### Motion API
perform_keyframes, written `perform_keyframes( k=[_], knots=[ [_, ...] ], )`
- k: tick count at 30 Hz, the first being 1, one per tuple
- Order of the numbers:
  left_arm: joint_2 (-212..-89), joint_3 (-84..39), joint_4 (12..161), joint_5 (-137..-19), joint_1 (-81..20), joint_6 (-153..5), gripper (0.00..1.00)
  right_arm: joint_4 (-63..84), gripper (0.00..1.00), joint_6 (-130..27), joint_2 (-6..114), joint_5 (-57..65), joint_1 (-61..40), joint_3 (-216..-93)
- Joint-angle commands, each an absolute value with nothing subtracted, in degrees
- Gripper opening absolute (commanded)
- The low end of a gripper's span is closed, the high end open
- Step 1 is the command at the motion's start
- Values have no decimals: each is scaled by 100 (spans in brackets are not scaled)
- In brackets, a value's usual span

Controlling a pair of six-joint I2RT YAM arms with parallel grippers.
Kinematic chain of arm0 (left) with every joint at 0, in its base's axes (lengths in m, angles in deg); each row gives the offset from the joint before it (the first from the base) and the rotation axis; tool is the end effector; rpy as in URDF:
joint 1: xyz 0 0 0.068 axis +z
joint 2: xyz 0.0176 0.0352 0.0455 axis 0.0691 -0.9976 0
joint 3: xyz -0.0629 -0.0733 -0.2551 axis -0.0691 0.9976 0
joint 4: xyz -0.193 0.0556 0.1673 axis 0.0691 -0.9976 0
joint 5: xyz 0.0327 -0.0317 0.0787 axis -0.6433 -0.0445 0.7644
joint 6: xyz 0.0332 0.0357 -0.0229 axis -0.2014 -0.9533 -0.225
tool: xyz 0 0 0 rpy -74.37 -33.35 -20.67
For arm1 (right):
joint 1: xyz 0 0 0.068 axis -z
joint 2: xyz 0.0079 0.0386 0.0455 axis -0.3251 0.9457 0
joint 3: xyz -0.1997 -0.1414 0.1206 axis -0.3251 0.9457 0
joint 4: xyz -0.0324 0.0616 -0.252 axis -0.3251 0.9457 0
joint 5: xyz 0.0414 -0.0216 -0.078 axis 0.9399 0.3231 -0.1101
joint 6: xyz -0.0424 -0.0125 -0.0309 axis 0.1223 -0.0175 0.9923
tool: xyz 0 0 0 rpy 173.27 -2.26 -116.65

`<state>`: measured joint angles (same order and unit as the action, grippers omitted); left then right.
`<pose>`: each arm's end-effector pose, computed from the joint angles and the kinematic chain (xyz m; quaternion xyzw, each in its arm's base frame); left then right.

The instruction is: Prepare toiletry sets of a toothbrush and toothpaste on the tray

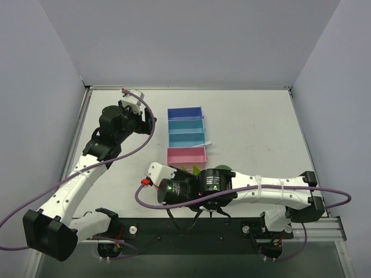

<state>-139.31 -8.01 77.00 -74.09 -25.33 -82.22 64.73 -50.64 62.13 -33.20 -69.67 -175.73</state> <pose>0.2425 -0.0979 0.3558 0.1443 0.7752 -0.1642 0.5926 0.0255 0.3224 0.3914 -0.5225 0.7390 0.0951 0.4146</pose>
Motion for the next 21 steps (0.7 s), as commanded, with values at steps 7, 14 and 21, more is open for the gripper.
perform_keyframes(
  k=[7,14,21],
  knots=[
    [-13768,-843,7917,-7265,-2567,-8136,77,6468,0,-4618,6624,-3988,-7244,-17399],
    [-13733,-843,7925,-7248,-2558,-8145,77,6451,0,-4592,6808,-4014,-7244,-17302],
    [-13663,-835,7943,-7247,-2558,-8145,77,6223,0,-4522,6879,-4023,-7244,-17013]
  ],
)
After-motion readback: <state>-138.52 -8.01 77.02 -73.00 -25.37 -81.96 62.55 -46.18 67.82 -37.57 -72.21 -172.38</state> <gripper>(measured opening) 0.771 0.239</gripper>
